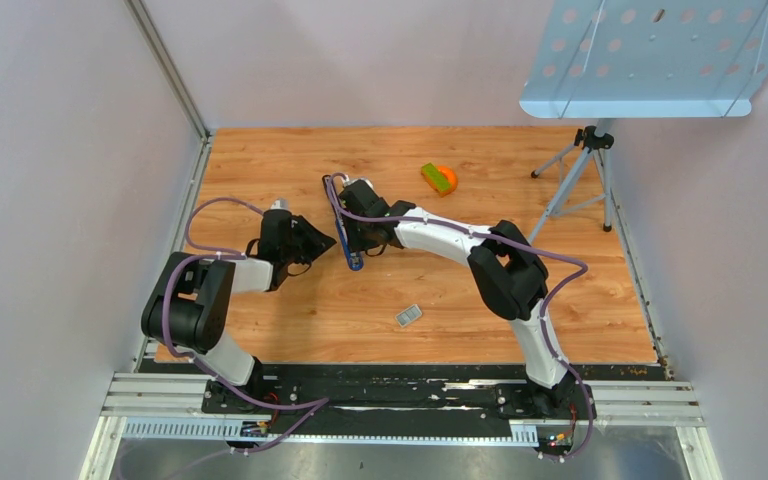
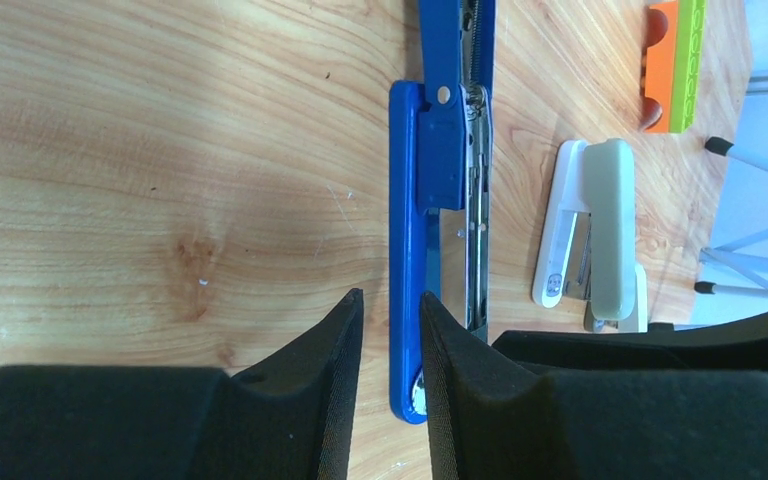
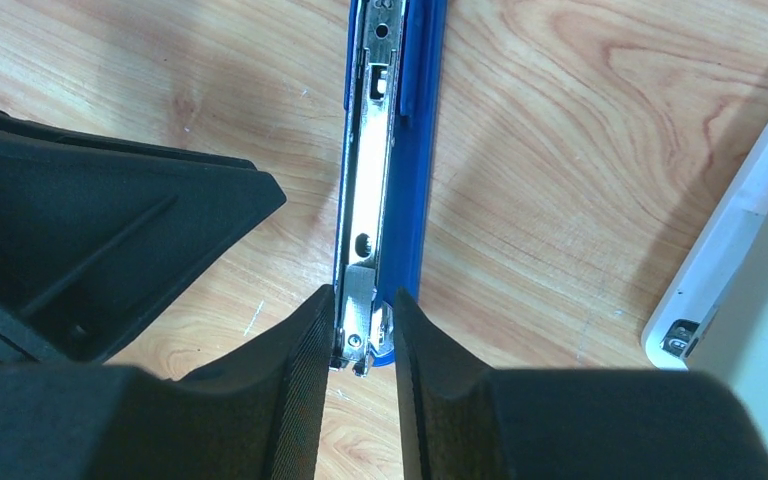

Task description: Load the staples into the stapler

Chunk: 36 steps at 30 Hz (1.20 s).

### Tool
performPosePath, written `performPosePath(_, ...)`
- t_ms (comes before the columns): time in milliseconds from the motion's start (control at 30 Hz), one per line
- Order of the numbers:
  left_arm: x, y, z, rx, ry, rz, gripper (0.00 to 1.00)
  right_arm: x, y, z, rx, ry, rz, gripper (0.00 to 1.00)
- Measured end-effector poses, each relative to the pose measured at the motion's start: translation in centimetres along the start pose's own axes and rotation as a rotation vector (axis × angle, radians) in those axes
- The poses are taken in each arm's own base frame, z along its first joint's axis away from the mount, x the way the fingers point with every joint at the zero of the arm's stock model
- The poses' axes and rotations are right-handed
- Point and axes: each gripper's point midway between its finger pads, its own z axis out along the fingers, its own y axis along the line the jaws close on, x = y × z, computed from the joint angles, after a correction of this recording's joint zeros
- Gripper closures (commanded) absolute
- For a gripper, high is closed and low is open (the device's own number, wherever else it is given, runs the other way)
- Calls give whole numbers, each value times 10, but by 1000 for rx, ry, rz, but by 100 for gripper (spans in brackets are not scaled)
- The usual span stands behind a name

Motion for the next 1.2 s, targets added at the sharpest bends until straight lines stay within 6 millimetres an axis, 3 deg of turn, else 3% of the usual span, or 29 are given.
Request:
performPosePath(233, -18, -8, 2, -17, -30, 2, 60, -1, -2, -4, 4, 5, -20, 65)
performPosePath(400, -71, -24, 4, -18, -138, -2, 56, -5, -2, -9, 3, -6, -39, 68)
performPosePath(533, -122, -45, 9, 16, -226, 3, 50, -12, -2, -11, -3, -17, -59, 61)
performPosePath(633, -145, -52, 20, 29, -251, 9, 47, -26, -1, -14, -26, -41, -65, 57)
performPosePath(867, -162, -44, 58, 2, -215, 11, 47, -54, 4, -13, -63, -107, -88, 63)
performPosePath(1000, -162, -41, 76, 8, -184, 9, 47, -58, 6, 2, -88, -117, -108, 46)
performPosePath(1200, -161, -37, 90, 7, -146, -6, 47, -63, 9, 24, -112, -129, -168, 46)
